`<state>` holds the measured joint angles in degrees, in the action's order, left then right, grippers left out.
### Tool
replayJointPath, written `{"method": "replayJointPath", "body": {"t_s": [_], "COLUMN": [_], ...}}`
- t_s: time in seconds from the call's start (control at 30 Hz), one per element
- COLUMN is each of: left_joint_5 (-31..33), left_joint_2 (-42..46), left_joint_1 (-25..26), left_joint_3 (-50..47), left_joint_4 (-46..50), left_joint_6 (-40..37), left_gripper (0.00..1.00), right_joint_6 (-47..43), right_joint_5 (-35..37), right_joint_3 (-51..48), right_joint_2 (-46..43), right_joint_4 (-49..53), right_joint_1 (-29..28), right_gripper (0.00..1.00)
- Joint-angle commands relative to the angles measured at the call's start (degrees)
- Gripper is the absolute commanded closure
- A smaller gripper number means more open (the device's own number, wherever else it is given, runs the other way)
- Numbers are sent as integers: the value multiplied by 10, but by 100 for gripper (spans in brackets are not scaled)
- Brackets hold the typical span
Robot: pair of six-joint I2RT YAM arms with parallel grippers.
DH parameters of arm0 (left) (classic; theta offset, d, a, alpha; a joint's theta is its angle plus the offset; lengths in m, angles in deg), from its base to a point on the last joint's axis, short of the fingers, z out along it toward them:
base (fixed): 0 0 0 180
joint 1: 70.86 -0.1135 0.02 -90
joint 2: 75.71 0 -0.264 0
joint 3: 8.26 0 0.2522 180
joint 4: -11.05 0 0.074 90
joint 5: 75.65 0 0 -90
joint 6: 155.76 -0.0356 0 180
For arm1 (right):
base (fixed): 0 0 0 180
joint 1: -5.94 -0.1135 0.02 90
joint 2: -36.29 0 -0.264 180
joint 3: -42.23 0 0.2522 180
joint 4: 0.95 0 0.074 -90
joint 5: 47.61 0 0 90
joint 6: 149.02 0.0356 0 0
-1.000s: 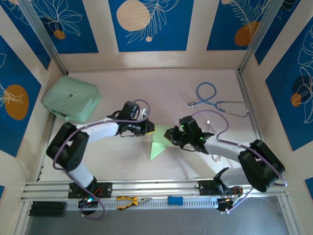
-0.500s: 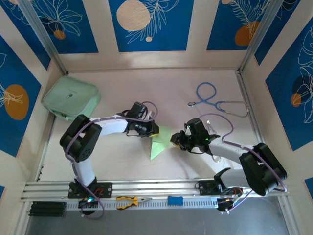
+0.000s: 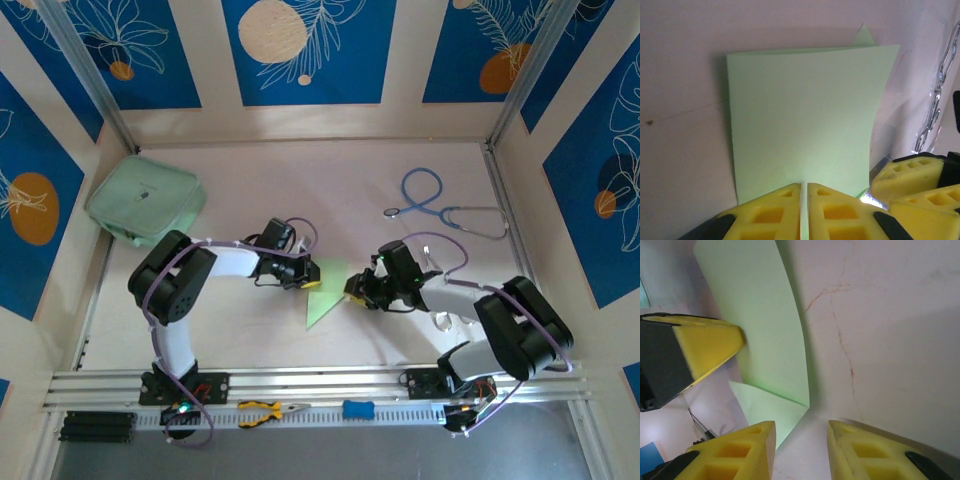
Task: Fold a paper plane with a square sheet of paper (pick it up from the middle)
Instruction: Fold the wing for the fifth time at the center of the table.
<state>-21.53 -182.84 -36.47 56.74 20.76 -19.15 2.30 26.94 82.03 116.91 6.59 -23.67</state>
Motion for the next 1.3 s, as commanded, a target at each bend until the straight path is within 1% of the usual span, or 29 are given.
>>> {"method": "replayJointPath", "body": {"t_s": [0.0, 0.23, 0.4, 0.63, 0.87, 1.0, 1.1, 1.27], "left_joint_5": [2, -4, -9, -7, -9, -11, -11, -12], "left_joint_2": [-9, -10, -10, -7, -6, -3, 1, 8], "left_joint_1": [-8, -9, -10, -9, -10, -11, -10, -10], "left_joint_3": [-18, -18, -18, -19, -15, -15, -14, -13], "left_joint_4": [5, 0, -2, -1, 2, 3, 5, 4], "left_joint_6": [1, 2, 1, 1, 0, -1, -2, -2], "left_gripper": [87, 87, 87, 87, 87, 87, 86, 86], "right_joint_6": [-4, 2, -1, -35, -59, -76, -86, -101], "right_joint_5": [-30, -48, -62, -129, -150, -164, -161, -170], "right_joint_3": [15, 28, 31, 53, 79, 99, 110, 123], "right_joint_2": [21, 62, 72, 108, 141, 158, 168, 188], "right_joint_4": [-31, -76, -115, -136, -128, -110, -92, -77], "right_joint_1": [2, 4, 9, 40, 53, 61, 65, 67], "right_gripper": [66, 65, 65, 64, 63, 64, 64, 67]}}
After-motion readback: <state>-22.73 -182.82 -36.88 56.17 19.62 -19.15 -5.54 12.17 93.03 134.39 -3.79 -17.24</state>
